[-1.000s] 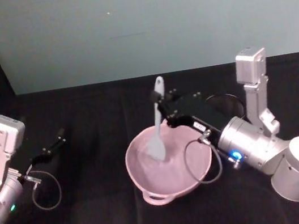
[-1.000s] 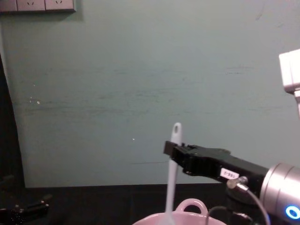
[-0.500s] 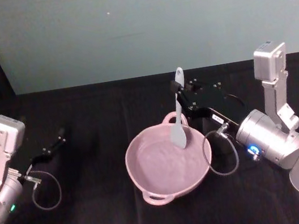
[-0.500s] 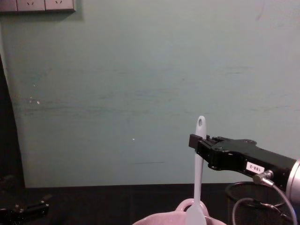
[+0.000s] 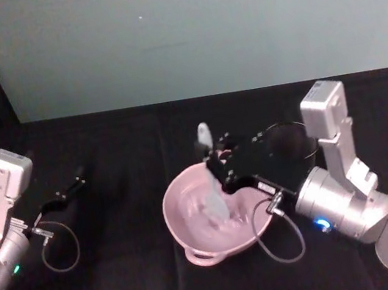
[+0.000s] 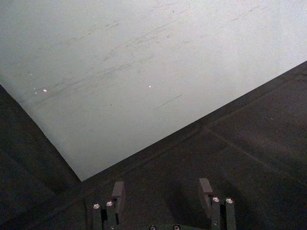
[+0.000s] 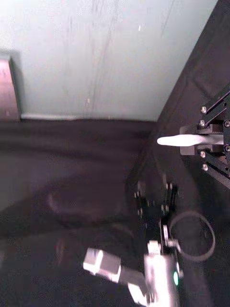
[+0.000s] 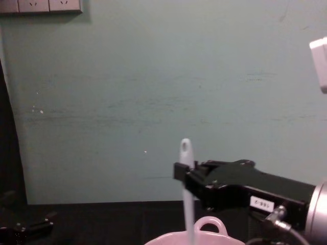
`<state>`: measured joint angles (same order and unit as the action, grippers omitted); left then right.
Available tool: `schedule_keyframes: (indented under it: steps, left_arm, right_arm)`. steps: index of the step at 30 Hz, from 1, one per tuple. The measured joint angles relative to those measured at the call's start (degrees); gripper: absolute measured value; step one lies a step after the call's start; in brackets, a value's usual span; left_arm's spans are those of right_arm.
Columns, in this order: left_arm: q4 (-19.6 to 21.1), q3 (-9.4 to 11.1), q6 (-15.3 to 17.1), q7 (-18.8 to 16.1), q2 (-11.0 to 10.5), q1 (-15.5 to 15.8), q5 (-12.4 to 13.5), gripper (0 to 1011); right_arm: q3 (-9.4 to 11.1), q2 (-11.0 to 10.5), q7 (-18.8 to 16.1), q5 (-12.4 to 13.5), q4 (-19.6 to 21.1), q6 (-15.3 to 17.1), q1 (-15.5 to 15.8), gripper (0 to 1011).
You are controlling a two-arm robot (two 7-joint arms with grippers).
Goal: Use the one hand to pick up the spoon and stir the clear water in the bowl.
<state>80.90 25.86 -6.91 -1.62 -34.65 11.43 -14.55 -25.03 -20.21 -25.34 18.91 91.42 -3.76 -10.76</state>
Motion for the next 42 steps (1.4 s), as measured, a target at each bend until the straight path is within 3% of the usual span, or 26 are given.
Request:
schedule_keyframes:
  steps: [6, 12, 14, 17, 23, 35, 42]
  left_arm:
    - [0.00, 0.00, 0.00, 0.00, 0.00, 0.00, 0.00, 1005]
    - [0.00, 0.00, 0.00, 0.00, 0.00, 0.00, 0.00, 1005]
    - [0.00, 0.00, 0.00, 0.00, 0.00, 0.00, 0.00, 1005]
    - [0.00, 0.00, 0.00, 0.00, 0.00, 0.00, 0.00, 1005]
    - [0.00, 0.00, 0.00, 0.00, 0.00, 0.00, 0.00, 1005]
    - [0.00, 0.00, 0.00, 0.00, 0.00, 0.00, 0.00, 1005]
    - [0.00, 0.00, 0.00, 0.00, 0.00, 0.00, 0.00, 1005]
  right_arm:
    - [-1.51, 0.33, -1.15, 0.04, 0.92, 0.41, 0.20, 119]
    - [-1.89, 2.01, -1.34, 1.37, -0.83, 0.42, -1.26, 119]
    - [-1.70, 2.77, -1.37, 2.30, -2.03, 0.41, -1.91, 119]
    - [0.06, 5.08, -1.38, 6.57, -6.45, 0.61, -3.59, 119]
    - [1.89, 5.92, -0.06, 8.63, -9.62, 0.33, -4.68, 119]
    - [4.61, 3.69, 3.95, 5.24, -8.89, -1.50, -3.84, 119]
    - [4.52, 2.35, 4.08, 2.19, -6.60, -1.68, -2.71, 119]
